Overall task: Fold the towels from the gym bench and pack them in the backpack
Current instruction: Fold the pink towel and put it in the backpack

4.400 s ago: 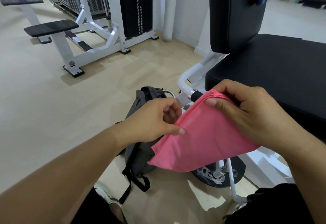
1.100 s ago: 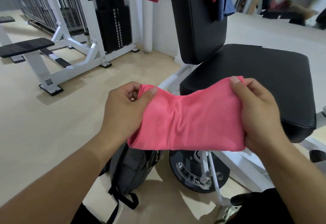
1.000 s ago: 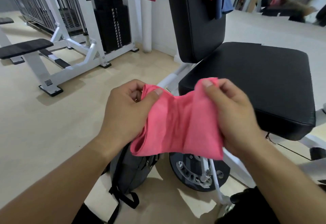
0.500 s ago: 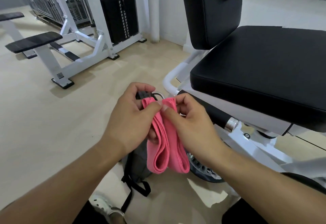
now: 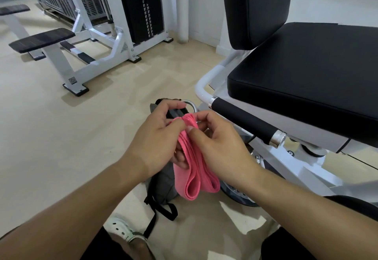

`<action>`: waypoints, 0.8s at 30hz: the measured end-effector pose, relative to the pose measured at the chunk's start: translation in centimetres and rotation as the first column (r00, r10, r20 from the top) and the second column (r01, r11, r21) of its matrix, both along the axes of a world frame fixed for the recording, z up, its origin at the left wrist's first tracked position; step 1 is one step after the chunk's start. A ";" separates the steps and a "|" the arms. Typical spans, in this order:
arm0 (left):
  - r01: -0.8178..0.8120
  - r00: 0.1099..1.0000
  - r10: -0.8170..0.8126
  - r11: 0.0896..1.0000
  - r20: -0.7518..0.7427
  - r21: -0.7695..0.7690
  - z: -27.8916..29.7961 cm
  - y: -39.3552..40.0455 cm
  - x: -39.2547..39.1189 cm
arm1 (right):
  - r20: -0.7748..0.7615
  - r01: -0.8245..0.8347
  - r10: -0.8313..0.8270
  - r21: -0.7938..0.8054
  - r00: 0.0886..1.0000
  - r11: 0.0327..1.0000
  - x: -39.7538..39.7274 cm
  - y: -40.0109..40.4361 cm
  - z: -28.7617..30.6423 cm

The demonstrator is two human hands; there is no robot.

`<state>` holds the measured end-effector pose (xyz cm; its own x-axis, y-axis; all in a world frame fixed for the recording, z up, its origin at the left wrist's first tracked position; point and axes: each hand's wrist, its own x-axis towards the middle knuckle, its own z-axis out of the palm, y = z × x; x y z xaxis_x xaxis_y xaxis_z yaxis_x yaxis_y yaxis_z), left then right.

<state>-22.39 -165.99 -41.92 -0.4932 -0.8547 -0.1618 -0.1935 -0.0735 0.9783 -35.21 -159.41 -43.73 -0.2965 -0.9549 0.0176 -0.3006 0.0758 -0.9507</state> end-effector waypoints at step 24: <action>0.303 0.953 -0.290 0.918 0.087 -0.256 0.5 -2.9 2.5 | -0.414 -0.313 0.357 0.172 0.837 0.934 -4.5 1.5 3.4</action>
<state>-19.90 -168.93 -41.37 -0.7280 -0.6853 0.0200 -0.2125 0.2531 0.9438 -39.73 -157.92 -40.30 0.0589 -0.9979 -0.0257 -0.7014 -0.0231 -0.7124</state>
